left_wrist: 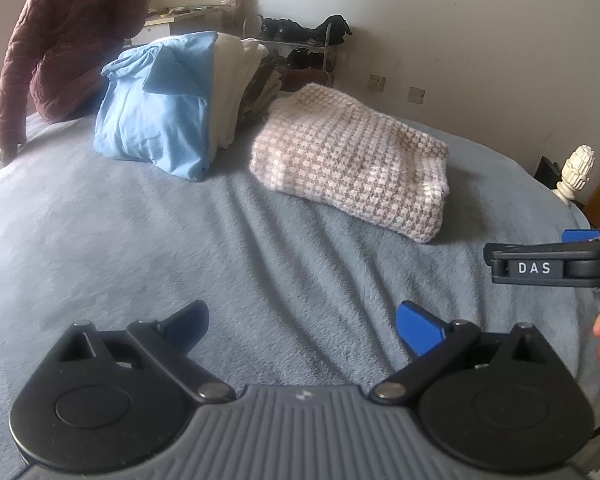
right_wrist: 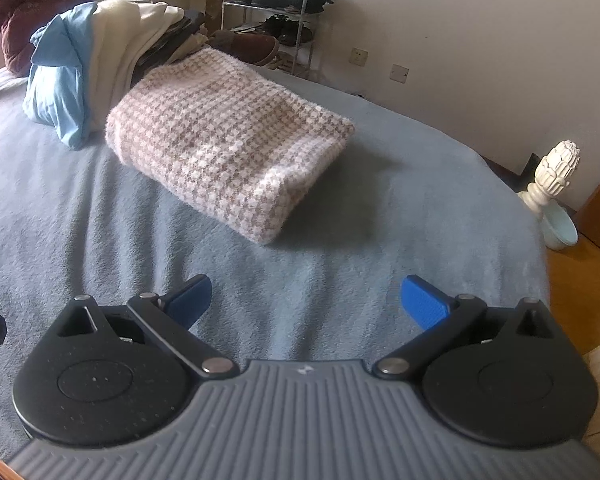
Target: Fold clothes
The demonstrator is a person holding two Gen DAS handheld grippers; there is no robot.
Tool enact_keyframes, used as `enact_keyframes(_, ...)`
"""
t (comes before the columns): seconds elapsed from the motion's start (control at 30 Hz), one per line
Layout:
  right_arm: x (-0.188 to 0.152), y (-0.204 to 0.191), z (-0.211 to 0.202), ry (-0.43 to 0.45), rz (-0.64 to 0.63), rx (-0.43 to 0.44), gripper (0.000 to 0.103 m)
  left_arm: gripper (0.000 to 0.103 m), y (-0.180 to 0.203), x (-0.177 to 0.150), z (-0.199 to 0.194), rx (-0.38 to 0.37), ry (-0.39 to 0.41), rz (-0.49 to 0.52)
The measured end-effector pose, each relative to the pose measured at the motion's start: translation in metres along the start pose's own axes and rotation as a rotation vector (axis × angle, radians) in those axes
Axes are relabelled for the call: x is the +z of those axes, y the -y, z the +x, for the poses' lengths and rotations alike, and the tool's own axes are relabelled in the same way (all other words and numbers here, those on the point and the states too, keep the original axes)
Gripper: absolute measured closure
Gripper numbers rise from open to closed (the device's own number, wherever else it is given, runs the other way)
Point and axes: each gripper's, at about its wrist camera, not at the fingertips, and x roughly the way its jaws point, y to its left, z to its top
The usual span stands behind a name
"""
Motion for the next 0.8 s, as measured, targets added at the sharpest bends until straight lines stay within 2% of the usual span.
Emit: enact_keyframes(0.8,-0.0027,0.0049,-0.005,0.014,0.001,-0.009,0.001,0.002,0.0065,0.0017,-0.0061,0.029,0.004,0.013)
